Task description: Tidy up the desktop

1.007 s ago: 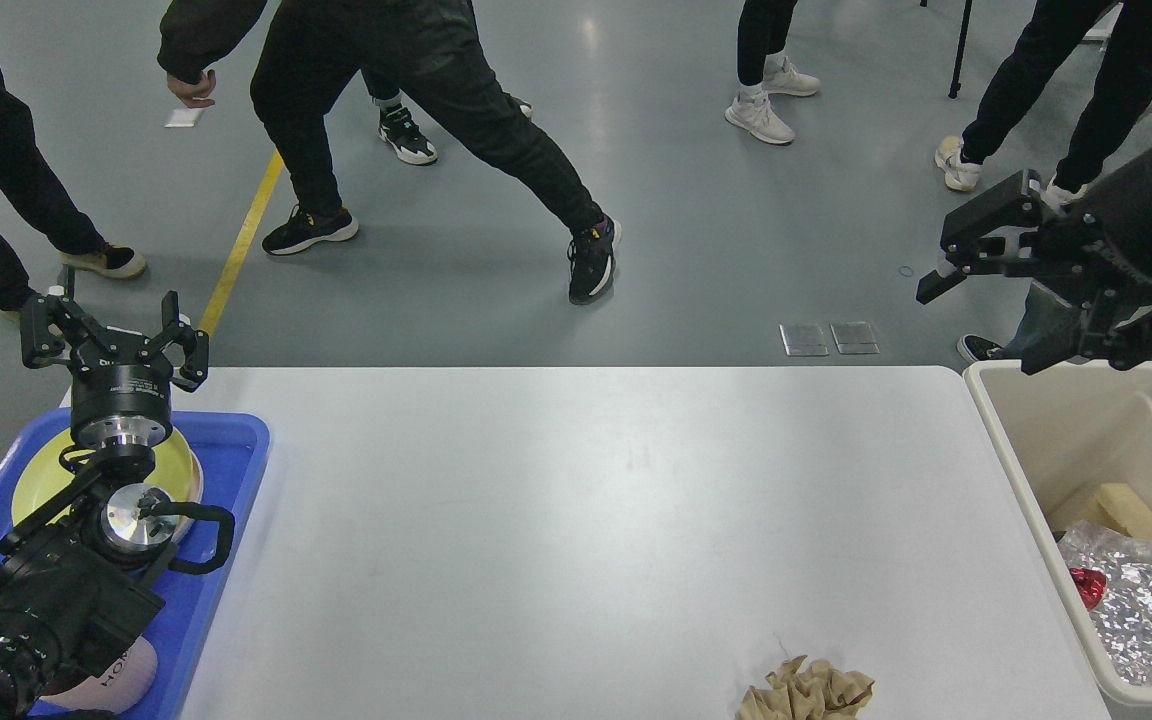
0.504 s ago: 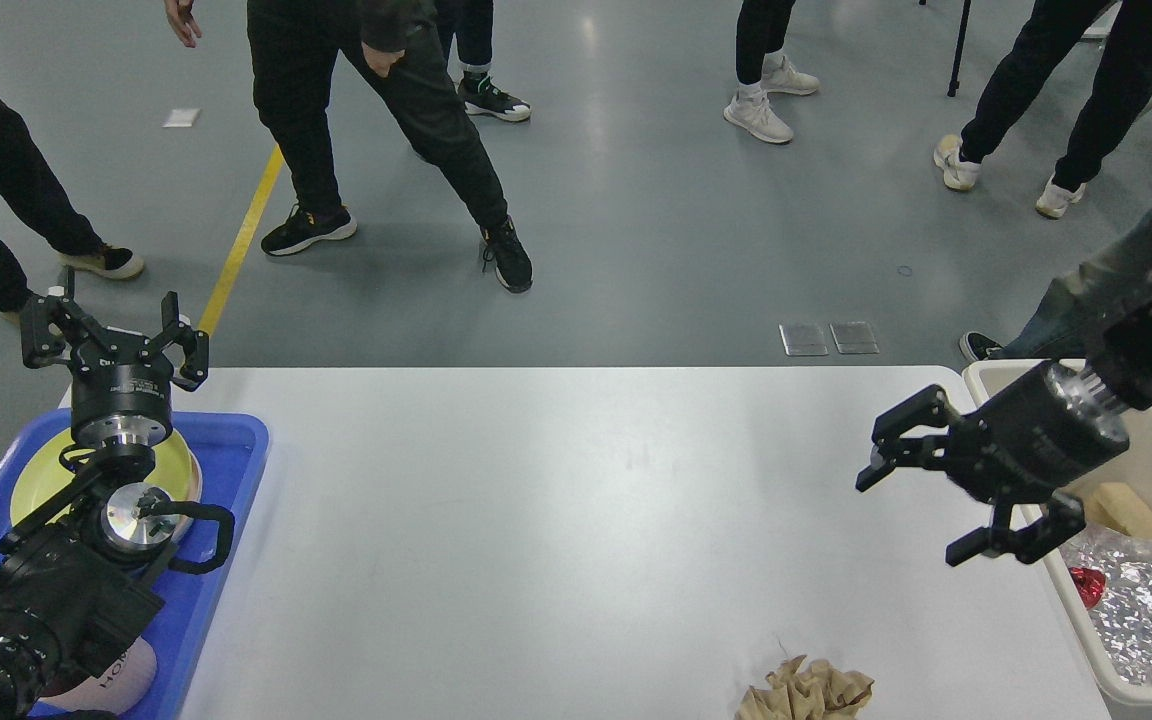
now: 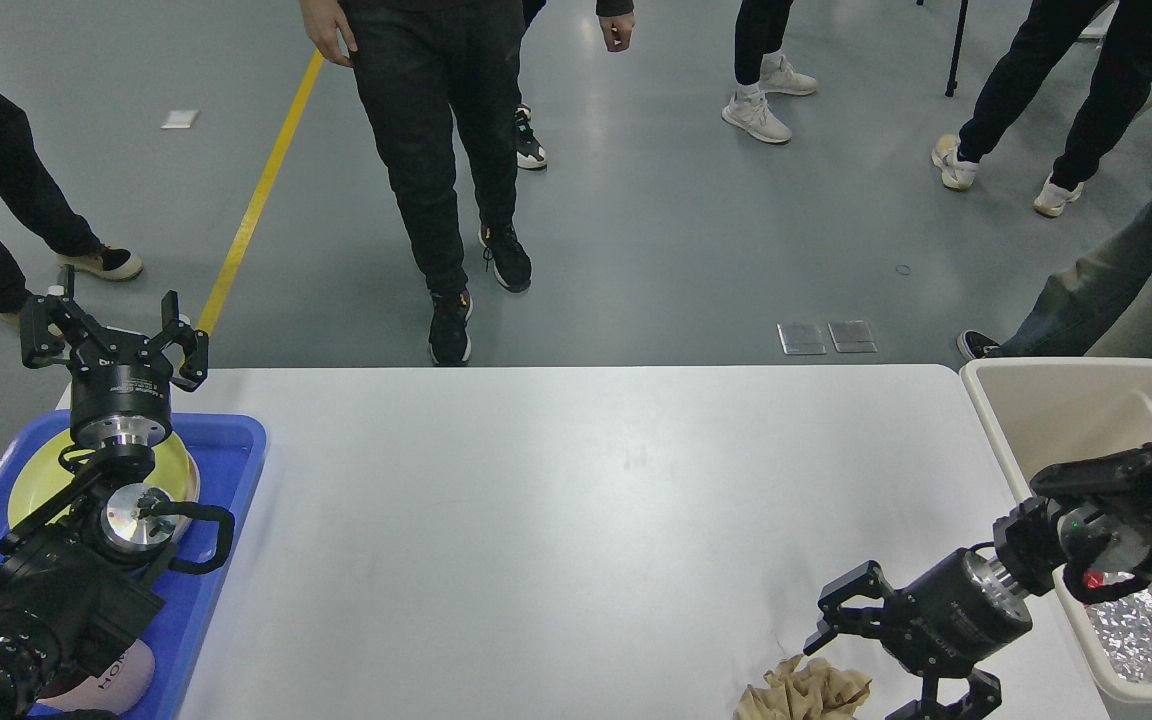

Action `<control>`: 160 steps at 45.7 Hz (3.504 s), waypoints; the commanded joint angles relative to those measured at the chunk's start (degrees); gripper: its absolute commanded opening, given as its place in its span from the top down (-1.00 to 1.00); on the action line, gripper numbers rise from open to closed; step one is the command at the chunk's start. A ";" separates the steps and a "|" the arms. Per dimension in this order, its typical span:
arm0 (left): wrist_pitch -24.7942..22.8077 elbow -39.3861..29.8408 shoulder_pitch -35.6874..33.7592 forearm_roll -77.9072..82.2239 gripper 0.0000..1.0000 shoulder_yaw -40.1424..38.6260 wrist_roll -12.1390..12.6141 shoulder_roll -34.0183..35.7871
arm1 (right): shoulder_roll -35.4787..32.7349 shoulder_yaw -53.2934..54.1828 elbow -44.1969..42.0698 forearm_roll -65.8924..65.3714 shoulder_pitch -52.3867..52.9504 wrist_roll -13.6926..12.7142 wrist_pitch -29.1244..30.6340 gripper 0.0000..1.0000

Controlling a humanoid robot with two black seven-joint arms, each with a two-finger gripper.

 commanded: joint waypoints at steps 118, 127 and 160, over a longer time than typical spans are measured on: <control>0.00 0.00 0.01 0.00 -0.93 0.00 0.00 -0.01 | 0.07 3.10 2.05 -6.28 -4.78 0.27 -12.57 1.00; 0.00 0.00 0.01 0.00 -0.93 0.00 0.00 -0.01 | 0.07 3.19 2.05 -6.28 -4.34 0.27 -12.48 1.00; 0.00 0.00 0.01 0.00 -0.93 0.00 0.00 -0.01 | -6.17 3.63 4.43 -5.75 5.15 0.36 -12.48 -1.00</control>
